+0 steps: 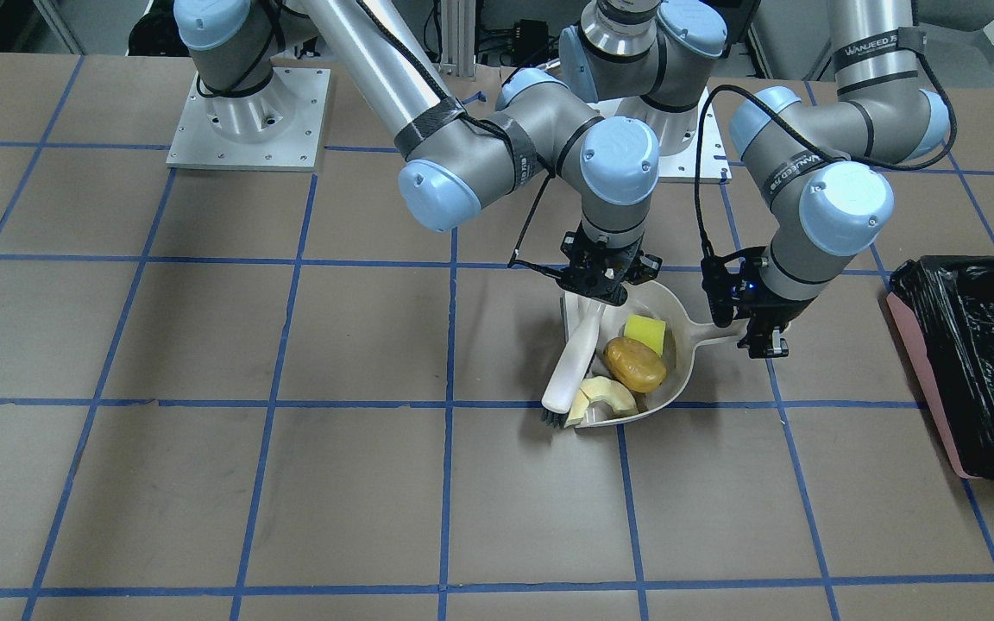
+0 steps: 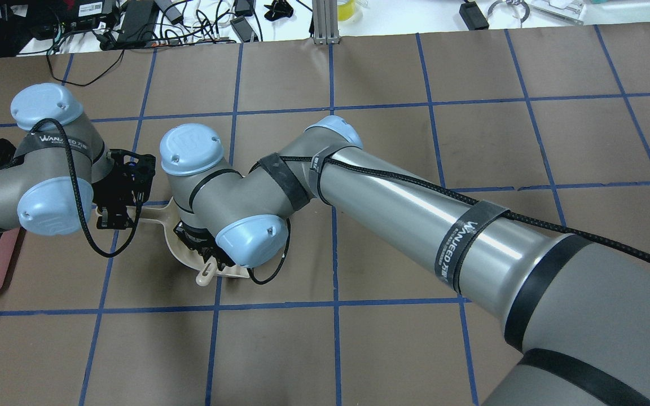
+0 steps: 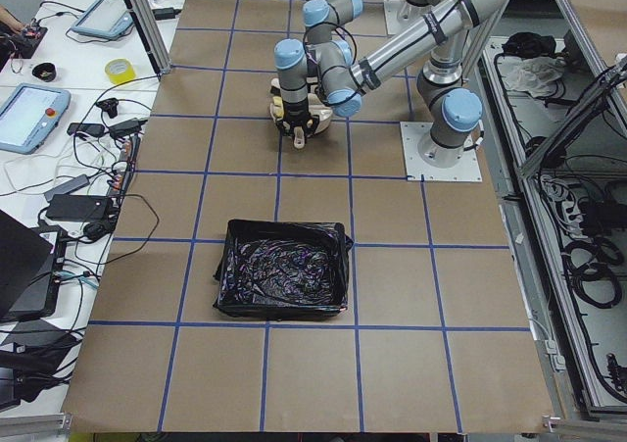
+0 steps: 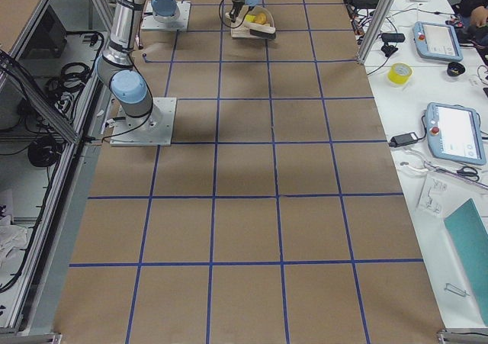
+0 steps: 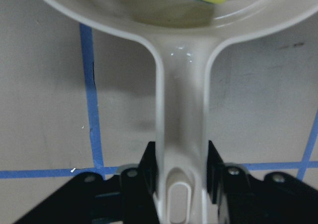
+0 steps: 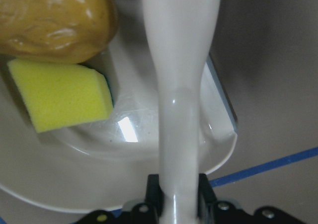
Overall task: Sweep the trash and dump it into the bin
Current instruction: 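Sweep the yellow lump into the dustpan with the right-held brush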
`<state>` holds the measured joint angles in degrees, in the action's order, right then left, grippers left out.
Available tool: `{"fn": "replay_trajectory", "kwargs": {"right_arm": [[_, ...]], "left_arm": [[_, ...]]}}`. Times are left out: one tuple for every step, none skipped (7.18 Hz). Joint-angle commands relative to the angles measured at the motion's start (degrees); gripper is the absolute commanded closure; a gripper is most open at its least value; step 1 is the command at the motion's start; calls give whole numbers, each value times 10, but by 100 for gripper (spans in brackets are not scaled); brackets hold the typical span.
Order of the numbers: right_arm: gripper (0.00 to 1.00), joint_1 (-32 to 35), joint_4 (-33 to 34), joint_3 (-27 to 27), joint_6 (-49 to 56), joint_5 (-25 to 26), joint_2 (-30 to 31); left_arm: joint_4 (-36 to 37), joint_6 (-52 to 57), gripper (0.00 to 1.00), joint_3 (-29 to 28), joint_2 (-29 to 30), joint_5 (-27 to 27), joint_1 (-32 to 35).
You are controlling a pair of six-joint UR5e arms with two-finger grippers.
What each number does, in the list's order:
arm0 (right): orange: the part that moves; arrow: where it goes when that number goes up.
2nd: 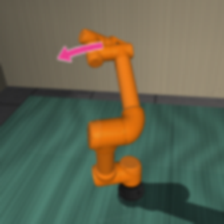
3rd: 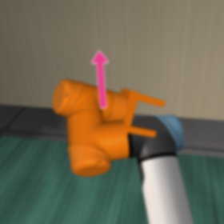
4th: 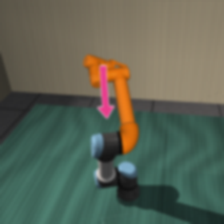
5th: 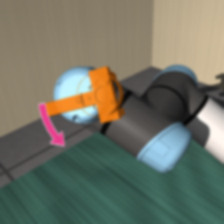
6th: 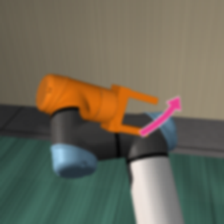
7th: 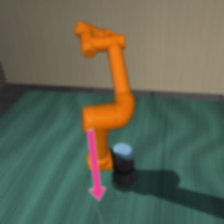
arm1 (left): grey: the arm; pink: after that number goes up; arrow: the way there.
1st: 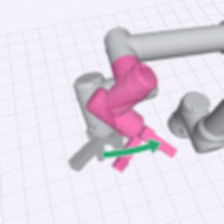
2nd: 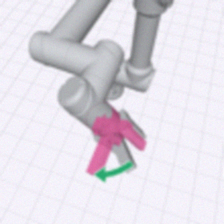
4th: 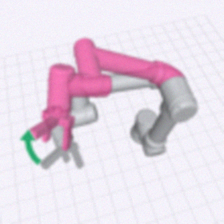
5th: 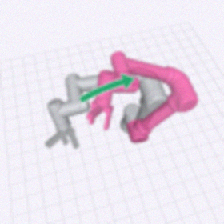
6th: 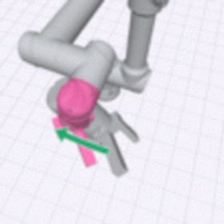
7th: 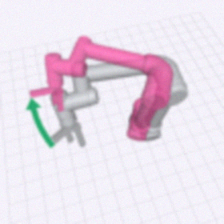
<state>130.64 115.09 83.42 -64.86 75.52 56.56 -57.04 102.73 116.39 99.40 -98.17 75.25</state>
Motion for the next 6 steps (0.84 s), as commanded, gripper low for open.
{"fn": "replay_trajectory", "kwargs": {"right_arm": [[100,-1,-42,1,3,4,21],[100,-7,-67,1,8,3,32],[100,-14,-108,0,29,13,48],[100,-28,-138,2,63,44,64],[100,-50,-157,6,107,51,77],[100,-77,-187,6,165,86,87]], "left_arm": [[0,0,92,-1,-1,0,-1],[0,0,92,-1,-1,0,-2],[-1,5,92,-2,0,0,-4],[0,14,93,-2,1,5,-10],[2,31,95,-3,1,7,-15],[2,80,95,-5,4,18,-36]]}}
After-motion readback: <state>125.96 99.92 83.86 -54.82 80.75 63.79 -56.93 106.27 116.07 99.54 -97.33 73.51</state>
